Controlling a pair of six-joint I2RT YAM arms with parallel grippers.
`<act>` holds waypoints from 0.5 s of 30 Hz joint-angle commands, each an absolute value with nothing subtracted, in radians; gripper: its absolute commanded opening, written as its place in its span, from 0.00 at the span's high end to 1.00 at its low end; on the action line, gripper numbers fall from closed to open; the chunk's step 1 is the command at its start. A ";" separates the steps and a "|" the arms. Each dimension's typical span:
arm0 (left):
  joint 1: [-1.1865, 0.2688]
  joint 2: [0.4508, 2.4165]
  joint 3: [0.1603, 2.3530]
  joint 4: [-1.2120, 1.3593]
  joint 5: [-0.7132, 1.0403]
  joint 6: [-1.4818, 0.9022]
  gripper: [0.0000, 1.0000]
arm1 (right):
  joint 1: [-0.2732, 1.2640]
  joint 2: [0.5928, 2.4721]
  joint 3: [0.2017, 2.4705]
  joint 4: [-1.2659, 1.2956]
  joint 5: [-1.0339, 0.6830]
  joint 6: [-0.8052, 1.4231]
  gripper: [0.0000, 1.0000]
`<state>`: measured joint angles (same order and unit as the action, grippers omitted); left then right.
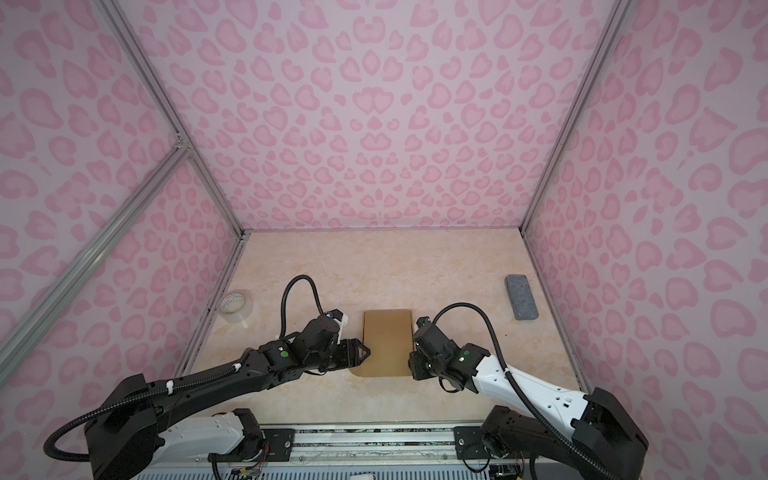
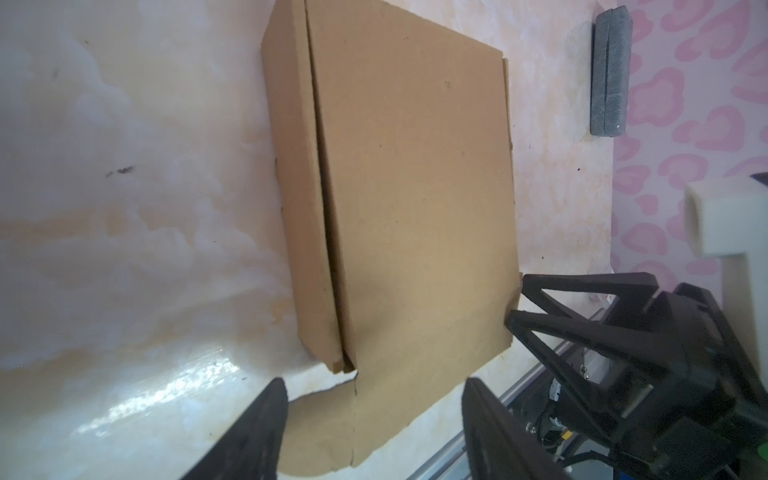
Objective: Fold the paper box
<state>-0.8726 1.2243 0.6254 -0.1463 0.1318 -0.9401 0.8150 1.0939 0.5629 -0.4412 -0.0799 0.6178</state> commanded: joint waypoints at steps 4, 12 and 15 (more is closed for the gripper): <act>-0.880 1.249 0.640 -0.123 0.141 -0.942 0.31 | 0.802 1.113 0.549 -0.403 -0.121 0.625 0.50; -0.881 1.241 0.632 -0.151 0.137 -0.921 0.32 | 0.779 1.087 0.564 -0.457 -0.100 0.605 0.49; -0.881 1.239 0.631 -0.159 0.129 -0.915 0.32 | 0.777 1.062 0.540 -0.416 -0.101 0.614 0.47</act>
